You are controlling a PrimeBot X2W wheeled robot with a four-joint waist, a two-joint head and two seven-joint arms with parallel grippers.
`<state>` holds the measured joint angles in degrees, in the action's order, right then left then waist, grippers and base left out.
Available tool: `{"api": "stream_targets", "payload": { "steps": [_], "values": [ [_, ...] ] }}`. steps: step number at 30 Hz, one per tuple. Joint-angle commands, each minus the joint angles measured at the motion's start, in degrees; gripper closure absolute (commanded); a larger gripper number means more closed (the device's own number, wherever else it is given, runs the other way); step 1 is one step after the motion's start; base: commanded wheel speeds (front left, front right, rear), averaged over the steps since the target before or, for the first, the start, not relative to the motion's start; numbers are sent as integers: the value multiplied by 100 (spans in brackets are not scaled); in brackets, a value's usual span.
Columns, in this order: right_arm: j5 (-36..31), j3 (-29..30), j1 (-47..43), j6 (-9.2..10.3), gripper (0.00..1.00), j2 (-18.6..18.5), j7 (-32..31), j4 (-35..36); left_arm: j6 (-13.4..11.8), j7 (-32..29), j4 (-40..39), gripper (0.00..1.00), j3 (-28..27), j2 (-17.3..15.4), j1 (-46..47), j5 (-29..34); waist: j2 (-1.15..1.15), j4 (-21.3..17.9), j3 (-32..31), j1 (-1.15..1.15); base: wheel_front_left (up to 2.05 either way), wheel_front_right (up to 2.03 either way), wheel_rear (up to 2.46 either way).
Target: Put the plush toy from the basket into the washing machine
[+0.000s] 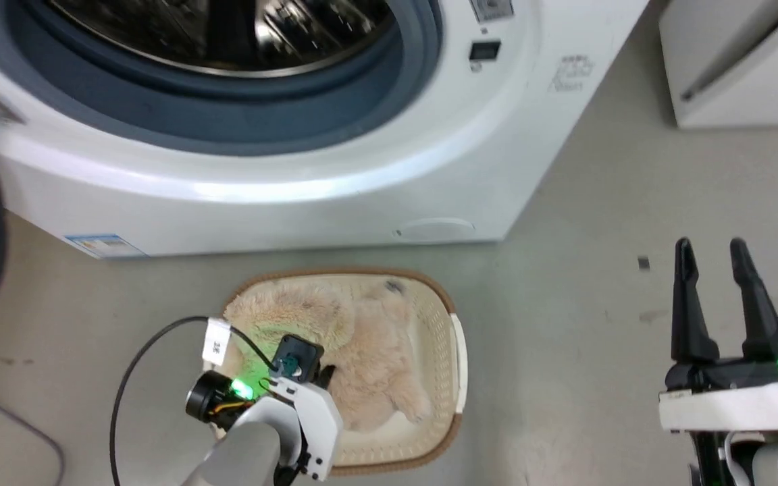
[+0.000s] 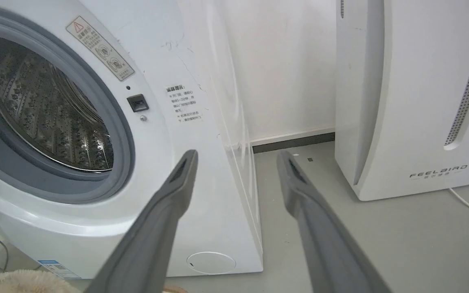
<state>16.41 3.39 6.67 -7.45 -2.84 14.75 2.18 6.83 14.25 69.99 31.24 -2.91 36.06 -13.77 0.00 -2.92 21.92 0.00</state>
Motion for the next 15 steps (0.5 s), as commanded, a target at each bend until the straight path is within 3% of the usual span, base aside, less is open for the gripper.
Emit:
{"api": "stream_targets", "payload": {
  "steps": [1, 15],
  "values": [
    [-13, 8, -129, -3, 0, -4, 25, -30, 8, 64, -128, 100, 34, 2, -117, -71, 0, 210, -384, 0, 0, 0, 0],
    [-9, 38, -616, -3, 0, -4, 25, -127, -406, 73, -1941, 100, -285, -128, -1043, -74, 0, 498, -1257, 0, 0, 0, 0]
  ]
}}
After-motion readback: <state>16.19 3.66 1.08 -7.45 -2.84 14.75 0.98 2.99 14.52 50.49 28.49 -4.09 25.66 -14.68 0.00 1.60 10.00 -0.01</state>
